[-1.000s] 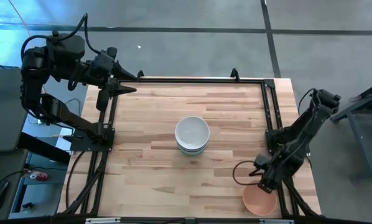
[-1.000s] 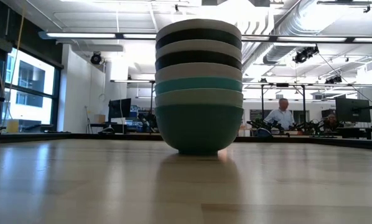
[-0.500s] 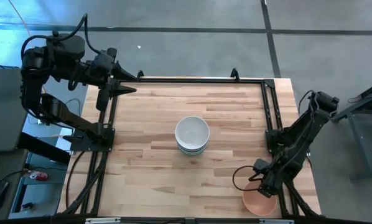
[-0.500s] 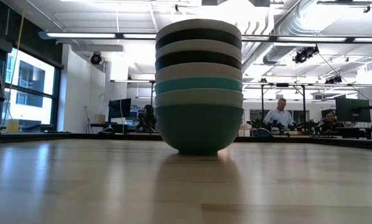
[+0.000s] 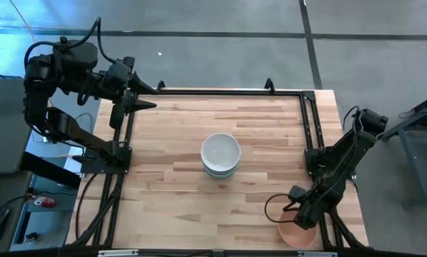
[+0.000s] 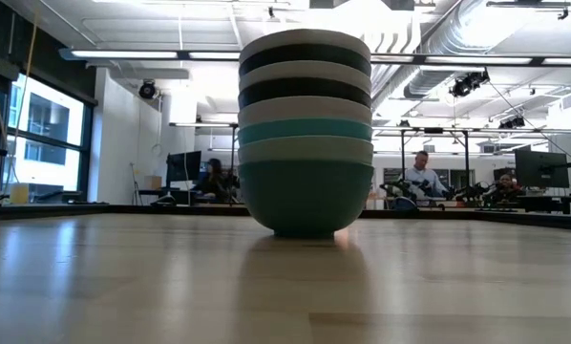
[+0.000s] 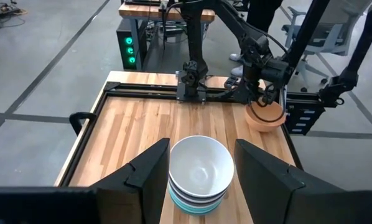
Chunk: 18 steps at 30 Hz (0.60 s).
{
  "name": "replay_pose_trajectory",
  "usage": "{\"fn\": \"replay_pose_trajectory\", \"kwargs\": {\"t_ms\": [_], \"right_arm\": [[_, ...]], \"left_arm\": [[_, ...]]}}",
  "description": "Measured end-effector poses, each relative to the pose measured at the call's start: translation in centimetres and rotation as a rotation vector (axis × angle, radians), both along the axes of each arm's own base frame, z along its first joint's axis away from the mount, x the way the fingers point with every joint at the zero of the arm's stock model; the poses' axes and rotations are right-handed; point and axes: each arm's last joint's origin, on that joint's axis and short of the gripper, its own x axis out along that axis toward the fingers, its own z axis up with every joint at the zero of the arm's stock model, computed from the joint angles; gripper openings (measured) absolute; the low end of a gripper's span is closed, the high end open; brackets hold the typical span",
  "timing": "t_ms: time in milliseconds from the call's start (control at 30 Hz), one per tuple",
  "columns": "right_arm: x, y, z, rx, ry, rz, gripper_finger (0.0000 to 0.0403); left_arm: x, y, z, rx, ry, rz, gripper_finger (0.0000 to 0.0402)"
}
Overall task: Nest bowls inside each other
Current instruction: Stack the orange bowl on the white bowl
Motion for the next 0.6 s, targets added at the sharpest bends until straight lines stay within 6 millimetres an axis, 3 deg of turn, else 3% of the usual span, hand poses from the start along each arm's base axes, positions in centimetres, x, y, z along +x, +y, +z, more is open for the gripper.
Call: {"fn": "replay_pose_trajectory", "kwargs": {"t_ms": [100,333,600], "right_arm": [[0.0,0.0,0.0,0.011,0.003,0.003,0.0009],[0.3,0.0,0.2,0.041,0.043,-0.039,0.0003],[2.1,-0.2,1.9,0.09,0.039,-0.2,0.0002]], "left_arm": [[0.0,0.0,0.0,0.0,0.0,0.0,0.0168],[-0.1,0.0,0.0,0.013,0.001,-0.003,0.0168],[-1.0,-0.1,0.2,0.092,0.007,0.037,0.0168]]}}
